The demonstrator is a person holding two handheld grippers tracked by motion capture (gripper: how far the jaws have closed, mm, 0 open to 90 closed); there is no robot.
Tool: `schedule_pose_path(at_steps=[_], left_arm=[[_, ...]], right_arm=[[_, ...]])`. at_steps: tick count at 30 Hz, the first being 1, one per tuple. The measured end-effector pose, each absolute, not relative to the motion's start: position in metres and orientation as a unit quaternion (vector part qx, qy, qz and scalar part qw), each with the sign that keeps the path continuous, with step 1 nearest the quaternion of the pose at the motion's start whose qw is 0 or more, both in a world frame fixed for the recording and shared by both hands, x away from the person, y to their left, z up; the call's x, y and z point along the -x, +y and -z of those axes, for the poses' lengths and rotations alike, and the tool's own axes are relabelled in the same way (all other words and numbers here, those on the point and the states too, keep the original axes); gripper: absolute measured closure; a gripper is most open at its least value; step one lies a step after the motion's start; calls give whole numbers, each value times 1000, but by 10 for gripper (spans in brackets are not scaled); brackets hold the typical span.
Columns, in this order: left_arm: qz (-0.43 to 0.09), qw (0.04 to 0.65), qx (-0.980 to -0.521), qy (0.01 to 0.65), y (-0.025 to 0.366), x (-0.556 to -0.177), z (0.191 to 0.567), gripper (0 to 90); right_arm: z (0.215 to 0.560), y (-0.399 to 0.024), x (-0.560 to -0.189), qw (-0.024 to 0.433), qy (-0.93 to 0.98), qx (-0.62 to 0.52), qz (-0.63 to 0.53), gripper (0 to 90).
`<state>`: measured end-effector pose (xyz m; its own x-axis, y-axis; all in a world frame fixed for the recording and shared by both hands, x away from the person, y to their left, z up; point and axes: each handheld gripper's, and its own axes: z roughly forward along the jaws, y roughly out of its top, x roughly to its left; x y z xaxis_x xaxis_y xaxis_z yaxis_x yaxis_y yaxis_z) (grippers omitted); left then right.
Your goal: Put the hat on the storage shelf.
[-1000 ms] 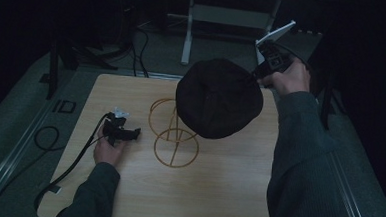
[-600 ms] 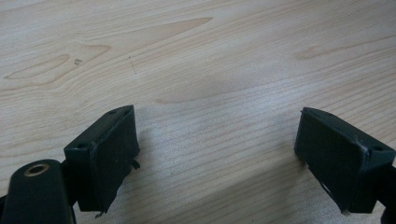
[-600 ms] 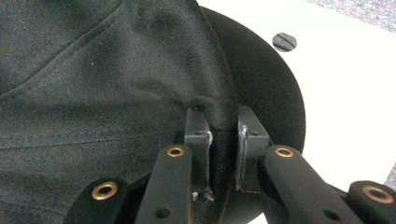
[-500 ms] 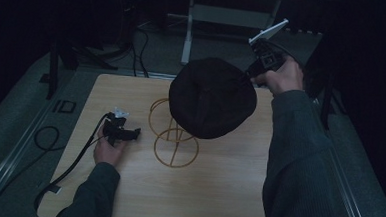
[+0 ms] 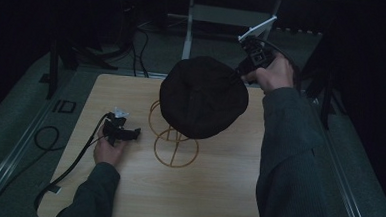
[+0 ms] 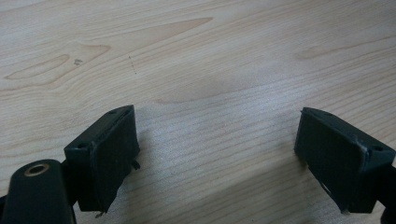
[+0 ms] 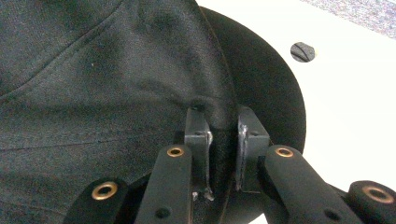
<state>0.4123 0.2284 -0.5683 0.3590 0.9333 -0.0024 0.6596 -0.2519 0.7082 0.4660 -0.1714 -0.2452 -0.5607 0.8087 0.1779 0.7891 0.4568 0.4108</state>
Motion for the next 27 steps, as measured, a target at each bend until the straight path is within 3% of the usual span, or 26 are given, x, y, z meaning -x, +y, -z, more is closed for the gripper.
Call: schedule_pose_path(at_steps=[27], left_arm=[[-216, 318, -760, 524, 228, -413, 569, 130]], right_arm=[[269, -118, -472, -4, 873, -438, -215, 785]])
